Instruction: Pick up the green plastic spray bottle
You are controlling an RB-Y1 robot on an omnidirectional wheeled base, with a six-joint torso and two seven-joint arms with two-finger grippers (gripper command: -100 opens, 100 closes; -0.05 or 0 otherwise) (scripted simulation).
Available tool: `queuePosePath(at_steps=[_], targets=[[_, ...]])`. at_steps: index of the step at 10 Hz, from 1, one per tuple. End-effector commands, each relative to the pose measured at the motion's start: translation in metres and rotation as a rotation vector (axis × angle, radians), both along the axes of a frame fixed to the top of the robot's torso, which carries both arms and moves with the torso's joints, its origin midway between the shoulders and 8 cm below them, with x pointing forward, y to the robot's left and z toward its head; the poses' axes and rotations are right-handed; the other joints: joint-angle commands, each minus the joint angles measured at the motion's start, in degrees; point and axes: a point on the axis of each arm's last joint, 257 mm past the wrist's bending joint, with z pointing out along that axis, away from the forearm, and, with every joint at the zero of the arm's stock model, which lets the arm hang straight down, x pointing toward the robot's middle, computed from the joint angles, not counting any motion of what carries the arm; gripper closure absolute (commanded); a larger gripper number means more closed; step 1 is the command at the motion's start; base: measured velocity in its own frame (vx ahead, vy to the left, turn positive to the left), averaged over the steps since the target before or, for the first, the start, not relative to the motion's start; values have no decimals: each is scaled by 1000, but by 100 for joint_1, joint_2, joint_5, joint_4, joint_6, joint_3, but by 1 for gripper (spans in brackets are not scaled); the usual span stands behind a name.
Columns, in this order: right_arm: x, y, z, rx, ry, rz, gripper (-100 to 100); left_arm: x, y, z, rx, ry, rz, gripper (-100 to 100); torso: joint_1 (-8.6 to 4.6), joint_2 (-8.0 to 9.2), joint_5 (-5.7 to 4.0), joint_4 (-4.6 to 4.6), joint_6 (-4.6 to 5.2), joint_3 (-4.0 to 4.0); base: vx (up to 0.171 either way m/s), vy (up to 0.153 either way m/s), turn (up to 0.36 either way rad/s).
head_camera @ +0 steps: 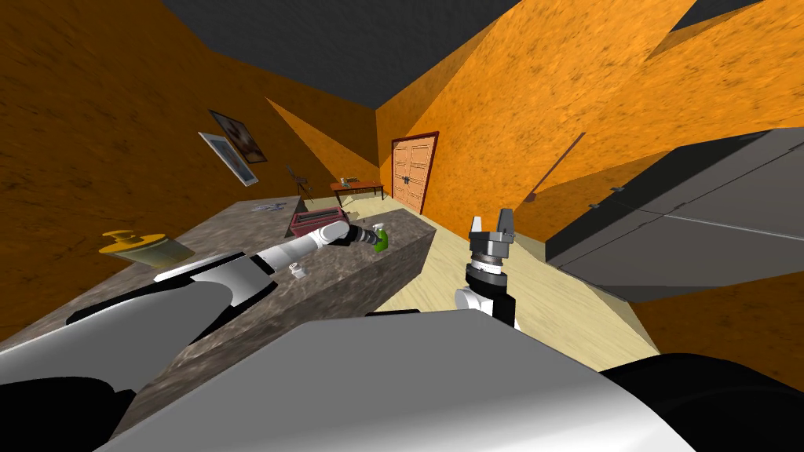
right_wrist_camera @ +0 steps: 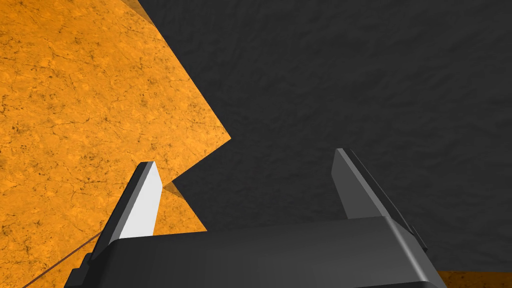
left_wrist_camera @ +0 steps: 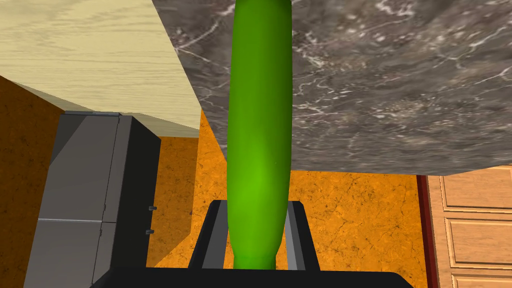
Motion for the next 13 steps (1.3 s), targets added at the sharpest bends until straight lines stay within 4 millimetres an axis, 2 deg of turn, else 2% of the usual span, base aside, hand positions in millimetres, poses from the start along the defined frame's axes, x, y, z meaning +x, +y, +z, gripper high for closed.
queuePosePath(at_steps=[1, 2, 3, 4, 5, 6, 7, 9, 10, 12, 13], targets=[[0, 0, 0, 0, 0, 0, 0, 0, 0, 0, 0, 0, 0, 0, 0, 0, 0, 0, 0, 0, 0, 0, 0], [0, 0, 0, 0, 0, 0, 0, -11, 25, -11, 28, 25, -10, 100, 0, 0, 0, 0, 0, 0, 97, -104, 96], [0, 0, 0, 0, 0, 0, 0, -11, 25, -8, 17, 24, -14, 100, -20, -27, -6, -11, -17, -17, 117, -146, 130], [0, 0, 0, 0, 0, 0, 0, -24, 46, -21, 44, 56, -24, 100, -33, -45, -9, -17, -12, -30, 97, -193, 153], [0, 0, 0, 0, 0, 0, 0, -23, 52, -17, 38, 49, -24, 100, -47, -47, -12, -32, -22, -38, 83, -161, 110], [0, 0, 0, 0, 0, 0, 0, -24, 48, -14, 28, 41, -37, 100, -35, -53, -7, -45, -18, -48, 42, -49, 12], [0, 0, 0, 0, 0, 0, 0, -38, 72, -25, 55, 75, -41, 100, -6, -55, 2, -49, -10, -51, 85, -90, 74], [0, 0, 0, 0, 0, 0, 0, -38, 71, -17, 37, 50, -65, 100, 2, -80, 3, -62, -22, -70, 57, -75, 67], [0, 0, 0, 0, 0, 0, 0, -52, 93, -27, 58, 84, -71, 100, 17, -72, 9, -62, -14, -66, 66, -94, 95], [0, 0, 0, 0, 0, 0, 0, -52, 93, -19, 41, 59, -90, 100, 14, -87, 9, -74, -25, -80, 53, -86, 61], [0, 0, 0, 0, 0, 0, 0, -66, 116, -26, 60, 89, -94, 100, 25, -81, 13, -73, -16, -77, 47, -96, 103]])
